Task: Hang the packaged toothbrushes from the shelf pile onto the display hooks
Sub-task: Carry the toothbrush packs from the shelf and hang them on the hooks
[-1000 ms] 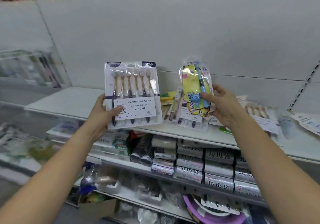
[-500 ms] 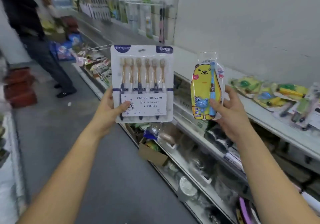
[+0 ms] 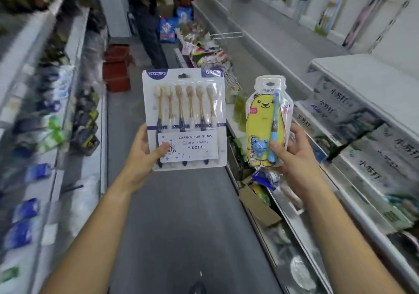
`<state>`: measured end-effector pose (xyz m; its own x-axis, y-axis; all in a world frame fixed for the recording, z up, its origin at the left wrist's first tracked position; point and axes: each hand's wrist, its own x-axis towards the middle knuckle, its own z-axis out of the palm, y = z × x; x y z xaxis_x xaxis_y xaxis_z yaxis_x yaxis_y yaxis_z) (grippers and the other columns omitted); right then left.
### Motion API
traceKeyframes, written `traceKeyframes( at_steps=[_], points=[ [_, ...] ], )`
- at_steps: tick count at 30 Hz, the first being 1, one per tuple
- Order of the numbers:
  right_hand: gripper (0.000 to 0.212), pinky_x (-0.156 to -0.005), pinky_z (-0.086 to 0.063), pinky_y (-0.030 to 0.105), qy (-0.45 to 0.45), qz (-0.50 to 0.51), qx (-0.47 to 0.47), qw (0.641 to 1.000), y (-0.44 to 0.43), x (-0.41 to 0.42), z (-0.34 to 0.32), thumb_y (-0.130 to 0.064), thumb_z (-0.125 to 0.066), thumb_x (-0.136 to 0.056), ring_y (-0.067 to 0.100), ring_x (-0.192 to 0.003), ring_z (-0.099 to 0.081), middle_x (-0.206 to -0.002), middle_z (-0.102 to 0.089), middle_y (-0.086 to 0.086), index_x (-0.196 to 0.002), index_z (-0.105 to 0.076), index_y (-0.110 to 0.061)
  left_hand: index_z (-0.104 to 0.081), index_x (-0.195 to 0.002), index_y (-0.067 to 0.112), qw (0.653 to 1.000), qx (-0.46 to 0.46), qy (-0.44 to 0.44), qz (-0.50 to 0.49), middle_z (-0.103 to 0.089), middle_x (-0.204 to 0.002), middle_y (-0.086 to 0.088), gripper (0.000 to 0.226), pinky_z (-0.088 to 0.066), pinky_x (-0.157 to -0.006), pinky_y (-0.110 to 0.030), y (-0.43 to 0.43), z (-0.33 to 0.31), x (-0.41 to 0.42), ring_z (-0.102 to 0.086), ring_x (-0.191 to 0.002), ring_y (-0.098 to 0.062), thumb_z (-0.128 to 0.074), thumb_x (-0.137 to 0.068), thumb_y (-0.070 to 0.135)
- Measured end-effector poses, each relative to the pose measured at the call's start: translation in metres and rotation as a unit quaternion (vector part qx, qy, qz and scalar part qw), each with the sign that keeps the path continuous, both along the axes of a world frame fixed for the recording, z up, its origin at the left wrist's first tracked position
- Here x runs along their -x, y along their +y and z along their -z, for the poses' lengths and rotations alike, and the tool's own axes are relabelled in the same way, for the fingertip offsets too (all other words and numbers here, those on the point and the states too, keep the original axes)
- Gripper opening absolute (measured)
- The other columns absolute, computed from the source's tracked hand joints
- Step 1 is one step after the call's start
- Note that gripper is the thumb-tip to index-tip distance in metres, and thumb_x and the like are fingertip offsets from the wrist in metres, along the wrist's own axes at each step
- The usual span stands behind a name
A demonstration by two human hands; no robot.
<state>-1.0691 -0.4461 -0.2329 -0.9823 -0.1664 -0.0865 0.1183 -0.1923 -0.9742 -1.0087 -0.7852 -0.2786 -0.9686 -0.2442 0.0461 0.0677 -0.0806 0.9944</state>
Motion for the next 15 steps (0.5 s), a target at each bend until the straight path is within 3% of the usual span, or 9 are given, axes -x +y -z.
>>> traceKeyframes(
  at_steps=[5, 9, 12, 15],
  points=[
    [0.062, -0.066, -0.063, 0.041, -0.013, -0.03, 0.002, 0.999, -0.043, 0.039, 0.003, -0.008, -0.069, -0.079, 0.031, -0.099, -0.074, -0.118, -0.074, 0.008, -0.136, -0.045, -0.017, -0.041, -0.148, 0.014, 0.999, -0.015, -0.006, -0.039, -0.066, -0.135, 0.005, 0.069, -0.055, -0.095, -0.028, -0.039, 0.015, 0.016, -0.061, -0.129, -0.02, -0.07, -0.086, 0.009],
    [0.07, -0.069, -0.063, 0.038, -0.021, -0.041, -0.018, 0.999, -0.058, 0.078, 0.012, -0.011, -0.071, -0.077, 0.032, -0.101, -0.074, -0.117, -0.074, 0.008, -0.141, -0.043, -0.018, -0.044, -0.145, 0.018, 0.997, -0.047, -0.007, -0.059, -0.069, -0.131, 0.006, 0.065, -0.057, -0.09, -0.026, -0.052, 0.025, 0.038, -0.064, -0.122, -0.016, -0.065, -0.085, 0.007],
    [0.071, -0.069, -0.063, 0.043, -0.024, -0.057, -0.034, 0.998, -0.066, 0.116, 0.021, -0.018, -0.075, -0.075, 0.037, -0.103, -0.072, -0.12, -0.073, 0.01, -0.139, -0.045, -0.025, -0.047, -0.143, 0.021, 0.996, -0.056, -0.01, -0.063, -0.066, -0.136, -0.003, 0.063, -0.058, -0.091, -0.03, -0.062, 0.029, 0.067, -0.063, -0.124, -0.021, -0.065, -0.085, 0.005],
    [0.063, -0.069, -0.064, 0.043, -0.02, -0.068, -0.036, 0.997, -0.076, 0.165, 0.025, -0.008, -0.07, -0.083, 0.034, -0.101, -0.074, -0.12, -0.073, 0.009, -0.139, -0.045, -0.025, -0.047, -0.143, 0.023, 0.996, -0.049, -0.008, -0.073, -0.065, -0.138, -0.002, 0.065, -0.057, -0.095, -0.03, -0.069, 0.029, 0.11, -0.062, -0.127, -0.02, -0.066, -0.084, 0.006]
  ],
)
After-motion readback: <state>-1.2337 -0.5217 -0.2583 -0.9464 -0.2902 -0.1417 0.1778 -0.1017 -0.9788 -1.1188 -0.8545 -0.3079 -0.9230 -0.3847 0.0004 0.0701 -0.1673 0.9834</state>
